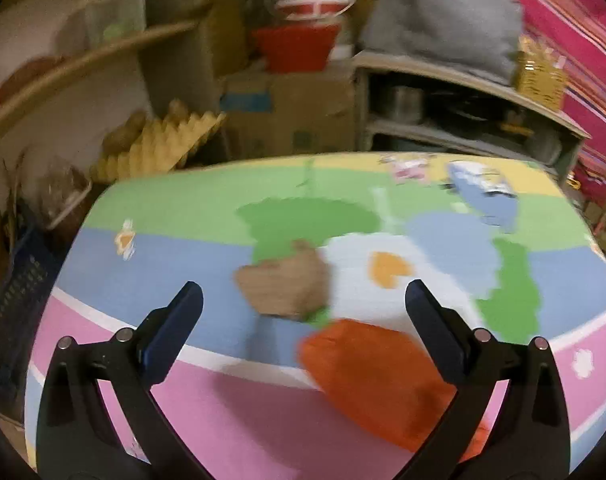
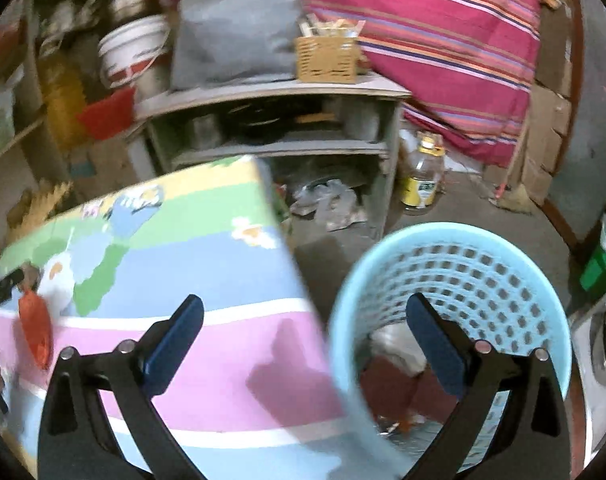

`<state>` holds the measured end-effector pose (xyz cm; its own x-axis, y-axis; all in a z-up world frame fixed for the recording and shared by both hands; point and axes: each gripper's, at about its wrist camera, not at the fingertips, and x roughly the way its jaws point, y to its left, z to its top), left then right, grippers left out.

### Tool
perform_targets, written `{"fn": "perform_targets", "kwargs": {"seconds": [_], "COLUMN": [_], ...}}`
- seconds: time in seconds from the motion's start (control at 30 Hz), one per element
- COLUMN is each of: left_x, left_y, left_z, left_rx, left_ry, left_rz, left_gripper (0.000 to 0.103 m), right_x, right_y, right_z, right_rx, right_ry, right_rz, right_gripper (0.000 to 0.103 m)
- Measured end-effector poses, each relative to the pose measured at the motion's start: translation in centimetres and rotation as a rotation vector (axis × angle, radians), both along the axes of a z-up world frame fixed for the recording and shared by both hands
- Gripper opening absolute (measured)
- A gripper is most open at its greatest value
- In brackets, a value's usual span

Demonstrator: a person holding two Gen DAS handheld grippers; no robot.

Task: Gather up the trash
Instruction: 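Grasp the brown paper bag with the left tool while the right grasps the orange mesh bag, then carry the brown bag and orange mesh bag over the basket and open both tools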

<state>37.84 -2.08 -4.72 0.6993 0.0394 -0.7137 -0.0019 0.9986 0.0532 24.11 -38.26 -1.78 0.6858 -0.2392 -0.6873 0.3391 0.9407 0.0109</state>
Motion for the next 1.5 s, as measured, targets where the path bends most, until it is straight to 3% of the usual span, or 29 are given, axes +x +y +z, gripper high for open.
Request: {"fn": "perform_targets", "kwargs": {"seconds": [0.17,0.23,0.4,0.63,0.8,1.0,1.1,1.23,1.43,1.5], "left_x": [2.9,3.5,4.2,3.6,0.4,-5.3,-8.2,-11.9,-14.0,-14.0], "left_y": [2.2,2.2,2.4,3.7,5.8,9.0,9.8,11.0,12.2,12.5], "left_z": [-2.4,-2.9,-3.3,-2.8,-0.7,0.7,0.6,0.3,0.4,0.4], "left_rx": [-0.078,-0.078,-0.098,-0.114,-0.03,-0.03,-0.024,-0.064,-0.092,-0.107], "left_ry": [0.09,0.107,0.114,0.114,0.06,0.018,0.004,-0.002,-0.033,-0.033], "left_rz": [0.005,-0.002,-0.05,-0.052,-0.031,-0.016,-0.006,0.015,0.01,0.009], "left_gripper": [0.096,0.089,0.061,0.058,0.058,0.059,0.059,0.059,0.06,0.06], "right_x": [1.8,2.4,3.7,4.7,5.1,5.1,5.3,5.8,6.2,6.2], "right_y": [3.2,4.3,8.4,13.6,17.8,22.9,25.4,26.9,27.2,27.2], "right_z": [-0.7,-0.9,-1.6,-2.0,-3.0,-4.1,-4.9,-5.8,-6.5,-6.4], "right_rx": [-0.012,0.0,-0.028,0.016,0.015,0.032,-0.02,-0.022,-0.012,-0.014], "right_ry": [0.031,0.039,0.067,0.063,0.082,0.09,0.11,0.136,0.156,0.15], "right_rz": [0.051,0.069,0.14,0.248,0.322,0.411,0.439,0.448,0.481,0.492], "right_gripper": [0.099,0.099,0.099,0.099,0.099,0.099,0.099,0.098,0.072,0.054]}}
